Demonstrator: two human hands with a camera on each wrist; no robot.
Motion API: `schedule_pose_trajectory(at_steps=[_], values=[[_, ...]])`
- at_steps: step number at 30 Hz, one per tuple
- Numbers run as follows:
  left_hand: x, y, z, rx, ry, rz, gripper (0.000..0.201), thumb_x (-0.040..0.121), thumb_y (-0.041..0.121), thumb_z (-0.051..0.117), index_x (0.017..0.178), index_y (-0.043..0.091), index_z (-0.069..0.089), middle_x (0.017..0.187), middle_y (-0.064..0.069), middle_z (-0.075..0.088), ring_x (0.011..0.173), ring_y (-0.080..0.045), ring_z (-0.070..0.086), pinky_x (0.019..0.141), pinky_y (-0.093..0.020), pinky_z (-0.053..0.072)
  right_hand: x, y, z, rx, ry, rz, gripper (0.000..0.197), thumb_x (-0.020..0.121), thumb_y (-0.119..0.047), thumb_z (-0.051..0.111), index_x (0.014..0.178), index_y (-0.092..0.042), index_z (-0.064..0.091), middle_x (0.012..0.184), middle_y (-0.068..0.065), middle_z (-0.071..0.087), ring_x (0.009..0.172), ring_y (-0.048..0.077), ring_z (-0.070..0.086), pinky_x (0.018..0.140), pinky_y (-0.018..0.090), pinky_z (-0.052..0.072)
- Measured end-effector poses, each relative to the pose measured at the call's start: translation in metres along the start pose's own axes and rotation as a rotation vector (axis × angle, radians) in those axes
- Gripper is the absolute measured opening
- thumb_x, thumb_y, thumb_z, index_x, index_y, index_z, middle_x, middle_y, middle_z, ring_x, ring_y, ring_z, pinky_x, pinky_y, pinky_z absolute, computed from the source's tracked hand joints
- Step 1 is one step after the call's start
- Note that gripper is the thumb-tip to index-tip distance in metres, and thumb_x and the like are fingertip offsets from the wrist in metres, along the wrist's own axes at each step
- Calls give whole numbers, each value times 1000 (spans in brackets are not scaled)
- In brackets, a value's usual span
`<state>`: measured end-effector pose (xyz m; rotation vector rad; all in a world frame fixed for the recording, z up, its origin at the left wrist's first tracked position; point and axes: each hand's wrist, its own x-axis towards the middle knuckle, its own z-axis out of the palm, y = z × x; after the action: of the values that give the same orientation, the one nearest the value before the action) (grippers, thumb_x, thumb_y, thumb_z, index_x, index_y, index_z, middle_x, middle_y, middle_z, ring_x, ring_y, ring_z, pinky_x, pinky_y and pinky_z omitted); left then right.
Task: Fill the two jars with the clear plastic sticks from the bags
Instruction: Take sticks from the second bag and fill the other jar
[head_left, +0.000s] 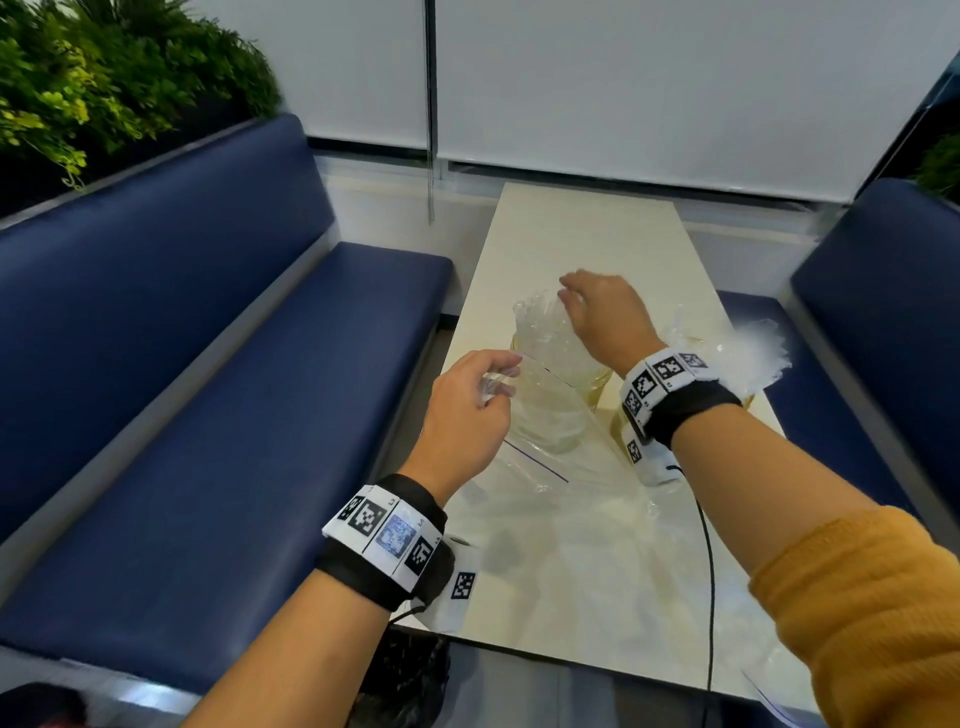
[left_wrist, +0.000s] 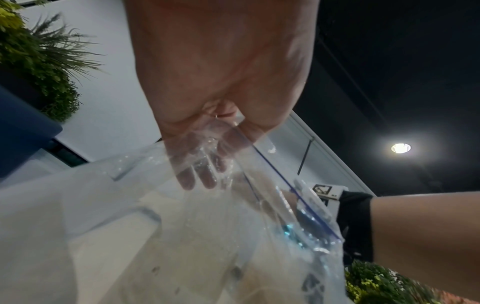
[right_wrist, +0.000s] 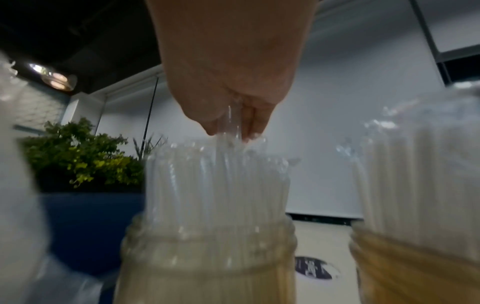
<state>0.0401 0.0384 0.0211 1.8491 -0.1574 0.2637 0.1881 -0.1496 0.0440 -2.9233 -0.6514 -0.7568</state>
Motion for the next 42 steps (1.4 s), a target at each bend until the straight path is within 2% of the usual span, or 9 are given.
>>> schedule_pose_trajectory(at_steps=[5,7,10,14,21,26,29,33,42], values=[[1,2,2,37,-55,3,56,85,-16,42,127,15,64,121,-1,66,103,-14,68,86,-14,53,-19,-7,5,-15,-82,-47,40,106,-28,35,128,-5,60,136,13,58,134,34,44,110,49,36],[1,2,5,56,-82,0,58,86,-17,40,132,13,61,127,-2,64,109,-15,66,90,-13,52,-21,-14,-12,138,210,-19,32,102,-30,47,104,-10,72,106,7,70,104,29,63,87,41,48],[2,2,11,71,-94,19,60,86,-16,37,135,10,59,133,-4,61,117,-16,63,103,-24,50,-38,-37,-41,282,471,-237,34,93,-21,58,59,-16,56,55,-7,49,47,16,43,49,28,36],[4,-2,17,131,-103,33,58,86,-10,41,139,9,55,138,-7,58,128,-20,56,112,-38,45,-66,-61,-40,326,-33,-374,30,84,-26,50,60,-17,66,52,2,58,47,24,53,52,29,47],[-3,-9,25,125,-168,41,62,82,-15,36,135,9,56,137,-6,56,130,-22,56,114,-45,43,-103,-72,-2,56,-961,-39,61,91,-56,60,136,-16,54,127,10,58,109,34,60,80,35,46],[-8,-11,27,132,-202,85,59,84,-17,37,133,7,57,136,-5,56,129,-22,57,113,-41,45,-112,-77,22,-158,-1037,-53,82,78,-68,68,134,-11,52,125,13,56,118,33,51,83,40,43],[-12,-10,25,143,-213,93,59,85,-20,38,134,7,57,135,-4,56,127,-21,59,113,-36,46,-114,-77,23,-169,-1015,-74,37,98,-32,57,128,-11,56,123,13,62,115,32,56,79,37,41],[-15,-13,22,128,-218,89,60,86,-20,38,135,9,56,135,-3,56,123,-19,62,108,-23,47,-115,-77,18,-128,-1000,-68,36,99,-9,45,135,-12,49,120,15,62,108,34,62,73,36,42],[-20,-18,16,147,-271,70,62,86,-11,49,140,19,53,135,8,55,119,-5,60,95,-7,43,-115,-80,-5,-124,-1026,-46,51,87,-23,64,136,-19,50,121,7,60,107,28,62,77,33,48]])
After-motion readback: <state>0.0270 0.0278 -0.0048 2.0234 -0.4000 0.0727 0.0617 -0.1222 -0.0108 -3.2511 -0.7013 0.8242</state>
